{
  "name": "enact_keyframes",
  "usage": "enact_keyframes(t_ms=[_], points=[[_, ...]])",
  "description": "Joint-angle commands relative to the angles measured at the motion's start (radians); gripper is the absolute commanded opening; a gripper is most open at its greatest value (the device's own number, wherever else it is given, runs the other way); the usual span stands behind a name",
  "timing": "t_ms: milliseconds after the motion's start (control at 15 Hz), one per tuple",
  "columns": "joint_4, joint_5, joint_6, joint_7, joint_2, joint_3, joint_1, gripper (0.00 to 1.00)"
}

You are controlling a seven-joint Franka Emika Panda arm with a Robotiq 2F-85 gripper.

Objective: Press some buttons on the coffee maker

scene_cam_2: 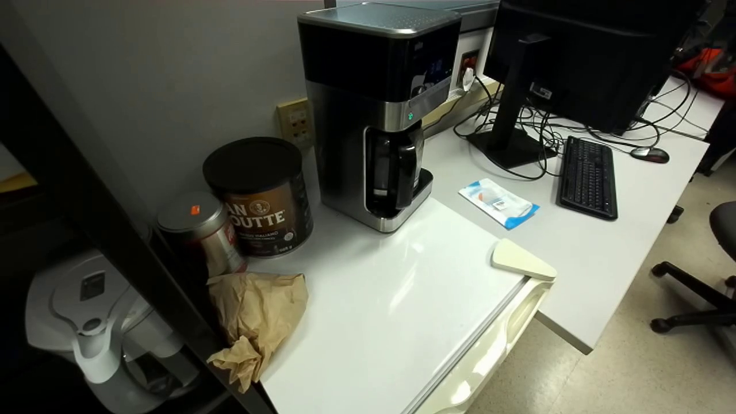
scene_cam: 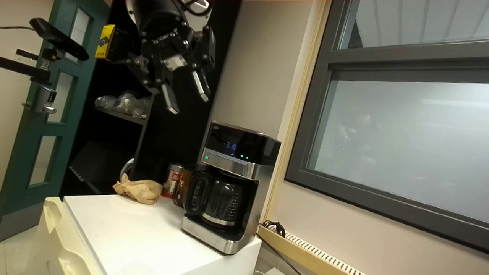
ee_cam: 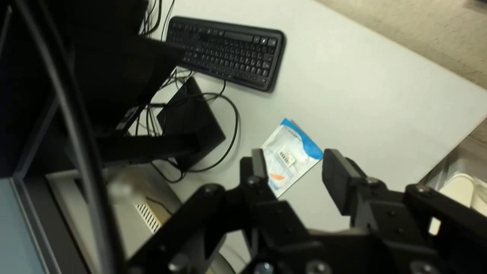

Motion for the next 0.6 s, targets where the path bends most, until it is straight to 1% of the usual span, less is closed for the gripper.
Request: enact_keyframes(t_ms=[0, 133, 333, 533], points=[[0.047, -0.149, 0.158, -0.014, 0.073, -0.024, 0.009, 0.13], [0.069, -0.221, 0.251, -0.005, 0.105, -0.031, 0.008, 0.01], [0.107, -0.299, 0.384, -0.003, 0.156, -0.038, 0.007, 0.0], [0.149, -0.36, 0.477, 0.01, 0.206, -0.047, 0.007, 0.0]])
